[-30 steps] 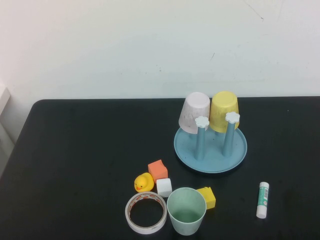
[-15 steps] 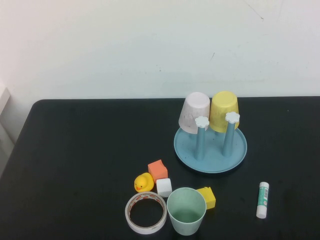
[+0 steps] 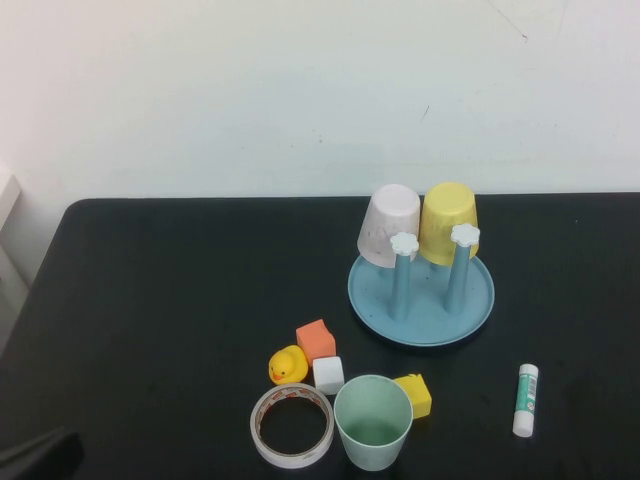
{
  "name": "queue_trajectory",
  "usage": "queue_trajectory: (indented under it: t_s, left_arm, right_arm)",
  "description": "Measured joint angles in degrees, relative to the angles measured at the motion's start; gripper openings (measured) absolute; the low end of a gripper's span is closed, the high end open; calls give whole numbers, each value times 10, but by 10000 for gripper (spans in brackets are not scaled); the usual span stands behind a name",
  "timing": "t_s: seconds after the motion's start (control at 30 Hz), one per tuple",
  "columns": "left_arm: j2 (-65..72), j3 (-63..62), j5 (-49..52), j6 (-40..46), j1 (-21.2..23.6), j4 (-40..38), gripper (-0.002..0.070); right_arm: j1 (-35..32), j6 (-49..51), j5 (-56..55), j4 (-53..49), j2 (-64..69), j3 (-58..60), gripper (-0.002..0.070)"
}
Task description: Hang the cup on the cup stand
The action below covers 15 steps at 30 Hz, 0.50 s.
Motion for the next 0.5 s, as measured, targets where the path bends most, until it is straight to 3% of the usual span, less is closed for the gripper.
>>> queue_trajectory:
  t_s: [0.17,0.3,0.4,0.5]
  left_arm:
    - [149,-129,146,49,0,84,-2]
    - [237,-199,185,75,-1,139,-1]
    - [294,-236,185,62,-23,191,-1]
    - [353,-270,191,42,-72,241,-1]
  right_arm:
    - [0,-3,7,0,0,0,-1]
    - [0,-5,8,0,0,0,-1]
    - [0,-7,8,0,0,0,-1]
    - [0,-9,10,0,0,0,-1]
